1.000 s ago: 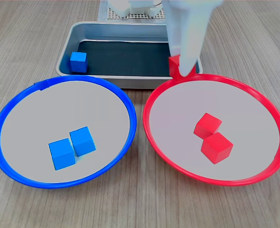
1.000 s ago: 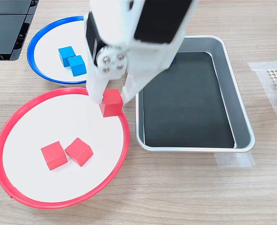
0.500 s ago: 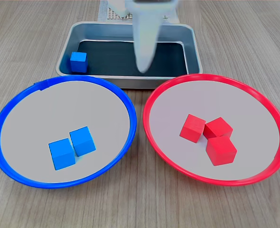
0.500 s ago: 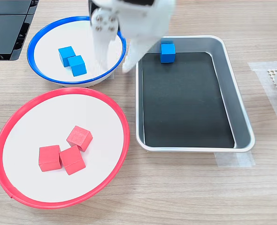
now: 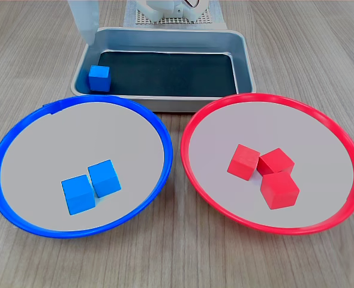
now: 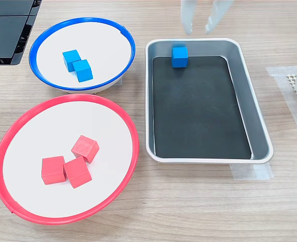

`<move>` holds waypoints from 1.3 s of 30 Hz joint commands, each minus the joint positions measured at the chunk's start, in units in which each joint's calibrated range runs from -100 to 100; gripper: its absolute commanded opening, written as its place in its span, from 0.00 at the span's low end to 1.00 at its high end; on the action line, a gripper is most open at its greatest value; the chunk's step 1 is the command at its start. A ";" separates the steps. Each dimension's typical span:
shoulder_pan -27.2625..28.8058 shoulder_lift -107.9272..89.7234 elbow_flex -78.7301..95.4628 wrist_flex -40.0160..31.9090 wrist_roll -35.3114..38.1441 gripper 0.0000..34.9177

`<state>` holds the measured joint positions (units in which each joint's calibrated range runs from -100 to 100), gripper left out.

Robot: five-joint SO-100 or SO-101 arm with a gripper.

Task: Move six blocks from tray to matching dishes

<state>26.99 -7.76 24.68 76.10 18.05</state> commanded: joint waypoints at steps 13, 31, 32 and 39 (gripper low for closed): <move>-2.47 7.12 1.40 -8.38 -0.15 0.49; -7.56 6.95 -7.07 1.61 3.08 0.00; -9.44 6.01 -9.16 3.59 2.69 0.00; -14.52 14.11 -33.74 -3.42 -14.16 0.00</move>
<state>12.74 2.39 0.82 76.18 9.94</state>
